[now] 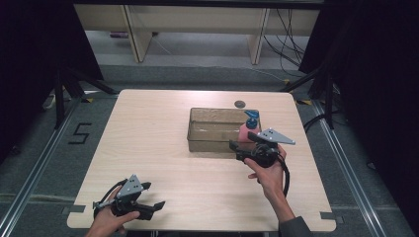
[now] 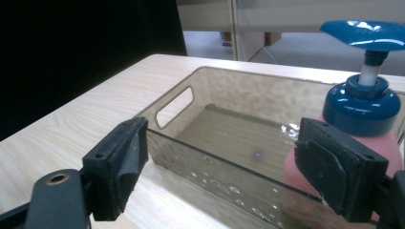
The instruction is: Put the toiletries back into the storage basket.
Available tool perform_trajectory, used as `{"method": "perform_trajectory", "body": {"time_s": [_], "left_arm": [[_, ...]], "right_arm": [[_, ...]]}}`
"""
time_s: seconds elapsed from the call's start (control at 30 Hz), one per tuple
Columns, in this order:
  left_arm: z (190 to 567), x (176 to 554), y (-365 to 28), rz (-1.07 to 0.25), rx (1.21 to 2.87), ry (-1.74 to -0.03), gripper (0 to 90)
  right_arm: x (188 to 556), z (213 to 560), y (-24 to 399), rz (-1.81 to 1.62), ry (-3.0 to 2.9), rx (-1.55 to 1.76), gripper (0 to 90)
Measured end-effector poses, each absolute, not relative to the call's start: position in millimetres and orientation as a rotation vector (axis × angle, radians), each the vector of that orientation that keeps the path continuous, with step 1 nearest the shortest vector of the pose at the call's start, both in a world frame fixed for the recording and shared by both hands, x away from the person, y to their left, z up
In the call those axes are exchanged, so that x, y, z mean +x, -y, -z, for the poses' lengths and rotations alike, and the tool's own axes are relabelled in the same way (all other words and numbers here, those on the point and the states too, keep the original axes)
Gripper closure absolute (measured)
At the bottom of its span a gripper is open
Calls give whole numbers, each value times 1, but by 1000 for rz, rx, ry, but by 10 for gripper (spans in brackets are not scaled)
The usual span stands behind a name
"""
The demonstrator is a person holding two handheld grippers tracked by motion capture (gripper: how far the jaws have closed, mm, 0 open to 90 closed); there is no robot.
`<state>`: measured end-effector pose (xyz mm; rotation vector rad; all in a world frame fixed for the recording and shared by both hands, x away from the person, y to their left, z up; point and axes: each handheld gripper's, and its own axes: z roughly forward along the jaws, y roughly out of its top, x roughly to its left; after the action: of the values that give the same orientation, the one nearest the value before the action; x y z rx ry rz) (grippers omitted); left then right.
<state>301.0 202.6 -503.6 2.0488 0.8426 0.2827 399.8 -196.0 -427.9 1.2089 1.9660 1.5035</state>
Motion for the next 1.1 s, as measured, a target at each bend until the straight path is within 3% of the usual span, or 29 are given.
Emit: {"method": "perform_trajectory", "body": {"time_s": [1.1], "left_arm": [[504, 301, -203, -285, 2050, -842, 149]], "right_arm": [[378, 442, 183, -1518, -2023, 1155, 155]]}}
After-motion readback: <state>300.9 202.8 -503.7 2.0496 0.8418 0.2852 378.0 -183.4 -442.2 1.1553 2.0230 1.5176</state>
